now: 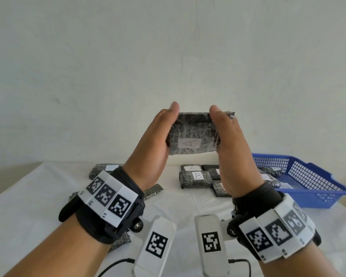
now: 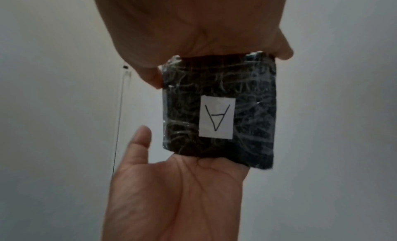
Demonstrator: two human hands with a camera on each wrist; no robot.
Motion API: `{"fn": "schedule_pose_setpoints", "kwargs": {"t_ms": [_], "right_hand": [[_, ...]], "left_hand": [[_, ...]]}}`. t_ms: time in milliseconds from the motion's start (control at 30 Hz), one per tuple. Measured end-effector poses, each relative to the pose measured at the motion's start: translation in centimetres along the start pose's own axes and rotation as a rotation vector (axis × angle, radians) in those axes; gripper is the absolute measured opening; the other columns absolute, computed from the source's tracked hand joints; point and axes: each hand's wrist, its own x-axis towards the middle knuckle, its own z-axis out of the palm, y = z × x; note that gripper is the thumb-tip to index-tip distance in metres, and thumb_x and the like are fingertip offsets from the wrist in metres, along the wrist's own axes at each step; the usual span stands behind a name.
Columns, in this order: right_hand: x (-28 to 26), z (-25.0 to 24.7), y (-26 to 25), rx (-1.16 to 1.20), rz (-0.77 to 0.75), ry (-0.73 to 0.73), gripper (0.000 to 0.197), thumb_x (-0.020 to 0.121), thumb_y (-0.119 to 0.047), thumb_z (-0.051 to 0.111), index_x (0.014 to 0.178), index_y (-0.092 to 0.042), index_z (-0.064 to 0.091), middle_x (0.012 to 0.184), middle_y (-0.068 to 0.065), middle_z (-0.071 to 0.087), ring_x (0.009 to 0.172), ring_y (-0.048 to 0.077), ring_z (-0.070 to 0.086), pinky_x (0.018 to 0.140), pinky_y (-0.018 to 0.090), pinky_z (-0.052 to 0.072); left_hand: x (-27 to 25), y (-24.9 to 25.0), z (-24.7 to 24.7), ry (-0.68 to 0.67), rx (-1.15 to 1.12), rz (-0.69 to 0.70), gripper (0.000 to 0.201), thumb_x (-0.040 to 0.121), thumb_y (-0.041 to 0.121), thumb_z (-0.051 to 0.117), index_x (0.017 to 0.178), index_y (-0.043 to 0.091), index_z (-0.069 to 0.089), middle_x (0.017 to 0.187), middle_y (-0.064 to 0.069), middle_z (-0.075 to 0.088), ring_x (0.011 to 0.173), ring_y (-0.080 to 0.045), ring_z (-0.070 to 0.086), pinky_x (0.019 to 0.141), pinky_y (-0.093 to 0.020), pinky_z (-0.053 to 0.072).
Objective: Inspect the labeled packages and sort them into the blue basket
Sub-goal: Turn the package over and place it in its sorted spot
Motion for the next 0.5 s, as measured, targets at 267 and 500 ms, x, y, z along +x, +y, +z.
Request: {"fn": "schedule_pose_setpoints", "kwargs": {"t_ms": [267, 500], "right_hand": [[0.3, -2.1, -1.1, -0.192, 0.118, -0.103, 0.037, 0.104, -0.038, 0.06, 0.134, -0.02, 0.048, 0.103, 0.009, 0.08, 0.091, 0.025, 0.079, 0.076, 0.044, 0.066], [0.2, -2.3, 0.9, -0.046, -0.019, -0.025, 0.074, 0.084, -0.047, 0.074, 0.149, -0.03, 0.044, 0.134, 0.014, 0.06, 0.107, 0.017, 0.071, 0.077, 0.032, 0.061]], "left_hand": [[-0.2, -0.2, -0.9, 0.07, 0.097, -0.059, 0.029, 0.104, 0.029, 0.06, 0.128, 0.013, 0.063, 0.121, -0.011, 0.075, 0.113, -0.028, 0.073, 0.094, -0.049, 0.06], [0.0, 0.0, -0.8, 0.155, 0.023, -0.129, 0.018, 0.105, 0.012, 0.056, 0.112, 0.007, 0.072, 0.099, -0.009, 0.08, 0.085, -0.016, 0.076, 0.074, -0.029, 0.064]]}}
